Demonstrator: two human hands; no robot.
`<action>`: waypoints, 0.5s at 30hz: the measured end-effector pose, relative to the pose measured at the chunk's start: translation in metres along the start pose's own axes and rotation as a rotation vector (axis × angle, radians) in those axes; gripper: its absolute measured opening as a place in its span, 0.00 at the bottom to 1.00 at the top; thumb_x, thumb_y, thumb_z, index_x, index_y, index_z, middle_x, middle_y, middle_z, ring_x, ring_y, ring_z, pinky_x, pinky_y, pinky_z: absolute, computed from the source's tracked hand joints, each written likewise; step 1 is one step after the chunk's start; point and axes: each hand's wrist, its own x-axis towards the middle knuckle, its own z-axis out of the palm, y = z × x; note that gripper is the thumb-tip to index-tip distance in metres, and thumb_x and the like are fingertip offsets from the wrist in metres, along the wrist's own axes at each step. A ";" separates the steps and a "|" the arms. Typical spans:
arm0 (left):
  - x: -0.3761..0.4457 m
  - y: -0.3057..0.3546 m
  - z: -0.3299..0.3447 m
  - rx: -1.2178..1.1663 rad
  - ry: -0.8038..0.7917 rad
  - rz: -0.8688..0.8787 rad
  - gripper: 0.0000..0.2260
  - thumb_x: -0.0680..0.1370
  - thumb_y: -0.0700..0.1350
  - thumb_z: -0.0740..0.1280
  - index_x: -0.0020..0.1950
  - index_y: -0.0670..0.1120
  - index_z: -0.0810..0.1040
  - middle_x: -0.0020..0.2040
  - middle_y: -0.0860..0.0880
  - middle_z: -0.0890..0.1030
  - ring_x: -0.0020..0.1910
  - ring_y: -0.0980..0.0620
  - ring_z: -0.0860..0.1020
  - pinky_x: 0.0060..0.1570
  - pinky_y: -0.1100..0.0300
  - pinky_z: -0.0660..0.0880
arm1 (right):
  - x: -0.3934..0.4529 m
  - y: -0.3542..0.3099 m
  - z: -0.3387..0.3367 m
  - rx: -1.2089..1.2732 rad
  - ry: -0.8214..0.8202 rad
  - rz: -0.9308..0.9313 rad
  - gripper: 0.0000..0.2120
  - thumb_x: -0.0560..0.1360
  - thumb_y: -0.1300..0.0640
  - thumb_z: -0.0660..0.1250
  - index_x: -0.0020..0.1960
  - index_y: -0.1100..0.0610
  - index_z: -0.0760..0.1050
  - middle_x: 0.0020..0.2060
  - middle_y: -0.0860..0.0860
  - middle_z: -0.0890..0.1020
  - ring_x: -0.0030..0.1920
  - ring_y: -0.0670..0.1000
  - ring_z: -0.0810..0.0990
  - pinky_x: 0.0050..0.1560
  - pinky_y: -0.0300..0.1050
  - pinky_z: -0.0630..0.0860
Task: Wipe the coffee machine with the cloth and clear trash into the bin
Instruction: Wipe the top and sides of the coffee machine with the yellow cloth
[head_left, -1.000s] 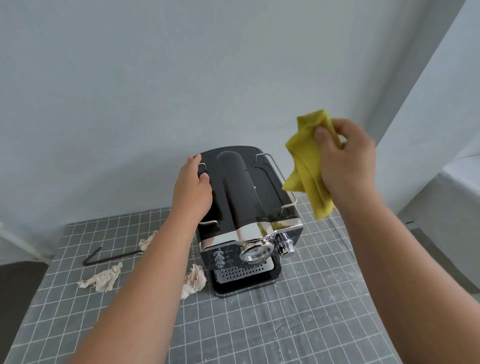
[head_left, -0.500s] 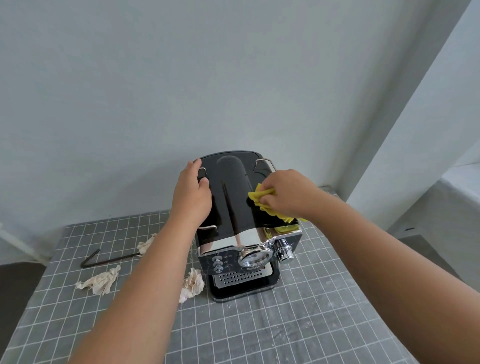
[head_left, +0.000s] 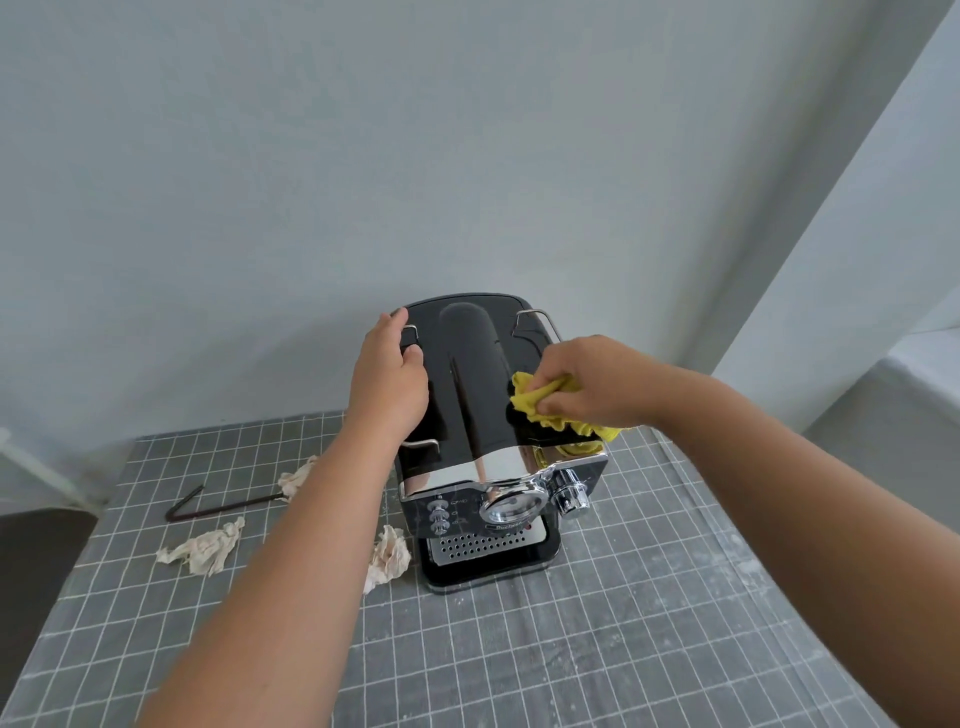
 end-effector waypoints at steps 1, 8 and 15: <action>0.000 0.000 0.000 0.004 -0.001 0.003 0.21 0.83 0.41 0.54 0.77 0.49 0.60 0.78 0.49 0.58 0.77 0.51 0.57 0.75 0.55 0.56 | 0.000 0.001 -0.004 0.014 -0.044 -0.013 0.08 0.73 0.54 0.71 0.51 0.50 0.82 0.44 0.44 0.79 0.44 0.44 0.76 0.42 0.34 0.72; 0.003 -0.002 0.001 0.009 0.000 0.006 0.21 0.83 0.42 0.53 0.77 0.50 0.60 0.78 0.50 0.59 0.76 0.51 0.58 0.74 0.54 0.57 | -0.008 -0.007 -0.002 0.156 -0.120 -0.129 0.08 0.71 0.57 0.73 0.50 0.48 0.84 0.46 0.42 0.82 0.46 0.43 0.80 0.49 0.36 0.76; 0.005 -0.005 0.003 -0.156 0.047 -0.018 0.19 0.83 0.48 0.53 0.75 0.48 0.64 0.76 0.51 0.64 0.75 0.54 0.61 0.74 0.58 0.56 | 0.012 -0.036 0.033 0.139 0.140 -0.320 0.10 0.73 0.59 0.71 0.54 0.52 0.83 0.46 0.47 0.75 0.46 0.44 0.71 0.48 0.25 0.63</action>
